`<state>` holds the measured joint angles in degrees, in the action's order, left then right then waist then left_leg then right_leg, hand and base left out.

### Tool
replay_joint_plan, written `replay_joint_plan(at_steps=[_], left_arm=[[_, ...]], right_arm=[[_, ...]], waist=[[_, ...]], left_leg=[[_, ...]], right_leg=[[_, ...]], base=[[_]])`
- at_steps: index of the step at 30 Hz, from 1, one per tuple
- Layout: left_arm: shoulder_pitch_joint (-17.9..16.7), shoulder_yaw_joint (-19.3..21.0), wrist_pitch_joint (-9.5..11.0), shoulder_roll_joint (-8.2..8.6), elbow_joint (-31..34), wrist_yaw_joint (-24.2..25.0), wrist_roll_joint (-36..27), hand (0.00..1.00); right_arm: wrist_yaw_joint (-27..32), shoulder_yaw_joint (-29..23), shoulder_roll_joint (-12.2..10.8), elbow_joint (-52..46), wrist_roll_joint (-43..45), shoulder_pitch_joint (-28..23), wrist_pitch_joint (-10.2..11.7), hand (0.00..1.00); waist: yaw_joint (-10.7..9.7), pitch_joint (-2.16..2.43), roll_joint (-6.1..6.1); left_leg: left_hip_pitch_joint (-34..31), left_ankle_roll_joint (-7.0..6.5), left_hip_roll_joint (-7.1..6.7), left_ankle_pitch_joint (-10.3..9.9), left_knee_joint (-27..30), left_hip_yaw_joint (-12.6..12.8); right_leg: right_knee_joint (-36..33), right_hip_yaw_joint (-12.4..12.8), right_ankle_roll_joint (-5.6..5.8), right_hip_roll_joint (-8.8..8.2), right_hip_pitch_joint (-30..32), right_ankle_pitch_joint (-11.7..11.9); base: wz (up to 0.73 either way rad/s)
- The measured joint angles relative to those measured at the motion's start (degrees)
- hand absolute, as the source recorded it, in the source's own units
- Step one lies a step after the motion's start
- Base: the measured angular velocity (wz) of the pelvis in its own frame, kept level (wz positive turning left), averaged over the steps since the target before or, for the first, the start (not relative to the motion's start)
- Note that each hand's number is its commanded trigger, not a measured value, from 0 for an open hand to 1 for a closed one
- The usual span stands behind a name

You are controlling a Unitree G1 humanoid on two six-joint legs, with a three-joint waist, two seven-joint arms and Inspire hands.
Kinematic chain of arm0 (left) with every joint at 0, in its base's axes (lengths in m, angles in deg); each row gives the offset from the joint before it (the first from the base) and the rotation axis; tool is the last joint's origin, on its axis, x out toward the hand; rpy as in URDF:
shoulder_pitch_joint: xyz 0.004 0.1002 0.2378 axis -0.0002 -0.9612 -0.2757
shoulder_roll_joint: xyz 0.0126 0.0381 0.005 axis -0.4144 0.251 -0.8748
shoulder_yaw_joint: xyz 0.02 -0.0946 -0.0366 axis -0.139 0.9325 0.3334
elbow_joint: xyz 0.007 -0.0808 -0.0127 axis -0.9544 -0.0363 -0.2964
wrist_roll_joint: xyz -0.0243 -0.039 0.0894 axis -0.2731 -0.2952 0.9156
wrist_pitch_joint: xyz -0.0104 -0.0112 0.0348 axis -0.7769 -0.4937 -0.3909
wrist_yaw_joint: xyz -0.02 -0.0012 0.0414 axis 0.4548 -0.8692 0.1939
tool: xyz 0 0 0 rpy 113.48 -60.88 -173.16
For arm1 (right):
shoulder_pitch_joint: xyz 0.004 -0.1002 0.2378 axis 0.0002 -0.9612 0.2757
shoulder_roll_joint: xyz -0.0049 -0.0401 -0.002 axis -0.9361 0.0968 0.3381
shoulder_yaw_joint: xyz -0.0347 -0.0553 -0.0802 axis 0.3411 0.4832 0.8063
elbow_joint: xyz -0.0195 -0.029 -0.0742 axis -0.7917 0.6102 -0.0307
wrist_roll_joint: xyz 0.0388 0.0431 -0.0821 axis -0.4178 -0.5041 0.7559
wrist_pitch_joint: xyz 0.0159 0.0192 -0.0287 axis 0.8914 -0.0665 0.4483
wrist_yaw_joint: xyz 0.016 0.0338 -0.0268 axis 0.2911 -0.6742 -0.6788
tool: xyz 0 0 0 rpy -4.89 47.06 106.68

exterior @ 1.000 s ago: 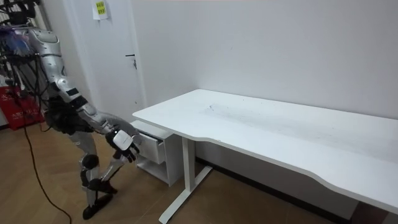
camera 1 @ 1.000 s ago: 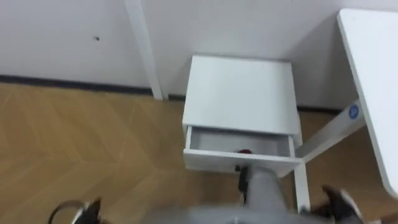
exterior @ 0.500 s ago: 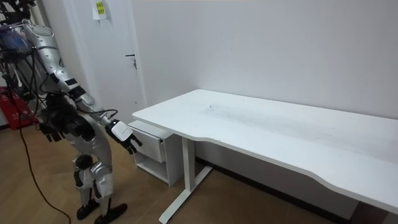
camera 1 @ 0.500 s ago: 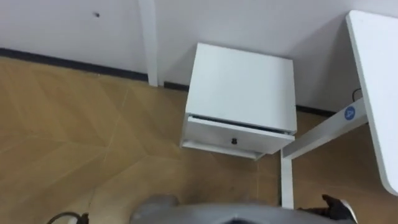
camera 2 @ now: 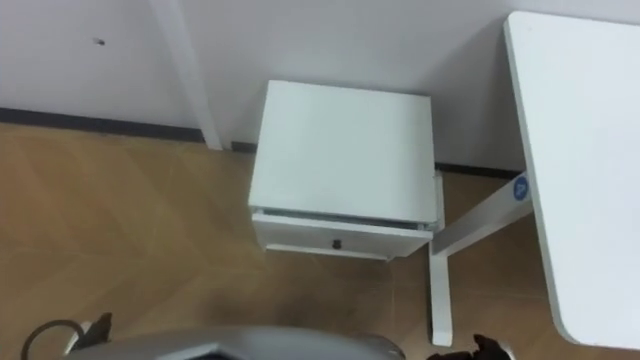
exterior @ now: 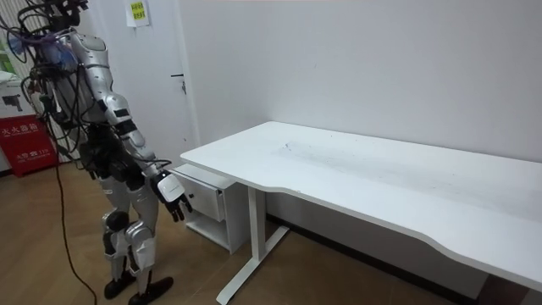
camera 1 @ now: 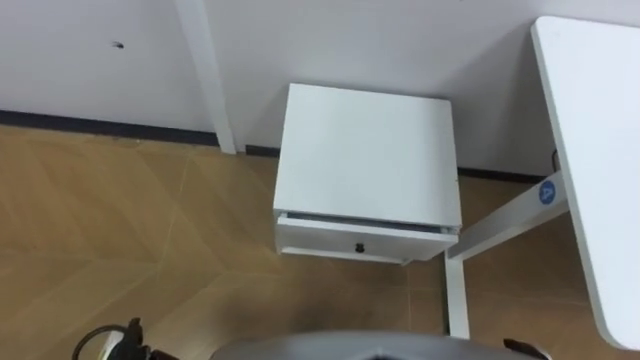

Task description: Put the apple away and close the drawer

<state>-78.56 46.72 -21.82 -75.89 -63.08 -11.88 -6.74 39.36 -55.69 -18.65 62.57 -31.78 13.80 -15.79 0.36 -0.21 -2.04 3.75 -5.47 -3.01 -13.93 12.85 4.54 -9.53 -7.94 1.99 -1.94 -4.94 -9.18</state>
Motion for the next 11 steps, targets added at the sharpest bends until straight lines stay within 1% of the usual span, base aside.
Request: replay_joint_plan(at_steps=[4, 7, 8, 9, 11], left_arm=[[-0.1, 0.1, 0.0, 0.83, -0.4, 0.2, 0.0, 0.00], [-0.5, 0.2, 0.0, 0.98, -1.2, 0.9, 0.0, 0.00], [-0.5, 0.2, 0.0, 0.99, -1.2, 1.3, 0.0, 0.00], [-0.5, 0.2, 0.0, 1.04, -1.6, 1.7, 0.0, 0.00], [-0.4, 0.2, 0.0, 1.06, -2.6, 2.2, 0.0, 0.00]], right_arm=[[-0.3, -0.1, 0.0, 0.1, -0.5, 0.0, -0.2, 0.00], [-1.9, -0.1, 0.0, 0.1, -1.5, -0.1, -0.3, 0.00], [-2.2, -0.1, 0.0, 0.1, -1.5, -0.1, -0.5, 0.00], [-2.6, -0.1, -0.1, 0.1, -1.6, -0.1, -0.9, 0.00], [-3.3, -0.1, -0.1, 0.4, -1.6, -0.1, -1.6, 0.00]], waist=[[-0.1, -0.11, 0.57], [-0.2, -0.15, 0.82], [-0.1, -0.17, 0.79], [-0.1, -0.32, 1.05], [-0.1, -0.27, 1.07]], left_leg=[[0.4, 0.00, 0.28, 0.0, -0.6, 0.0], [0.9, 0.00, 0.30, 0.0, -1.4, 0.0], [0.9, 0.01, 0.30, 0.0, -1.4, 0.0], [0.9, 0.00, 0.30, 0.0, -1.4, -0.1], [0.9, -0.01, 0.30, 0.0, -1.4, -0.1]], right_leg=[[0.1, 0.0, -0.52, 0.32, -0.2, -0.3], [1.0, 0.0, -0.57, 0.46, -0.8, -0.4], [1.0, -0.1, -0.58, 0.47, -0.8, -0.4], [1.0, -0.1, -0.60, 0.47, -0.7, -0.4], [0.9, 0.0, -0.63, 0.48, -0.7, -0.4]], base=[[0.01], [0.00], [0.00], [0.00], [0.00]])
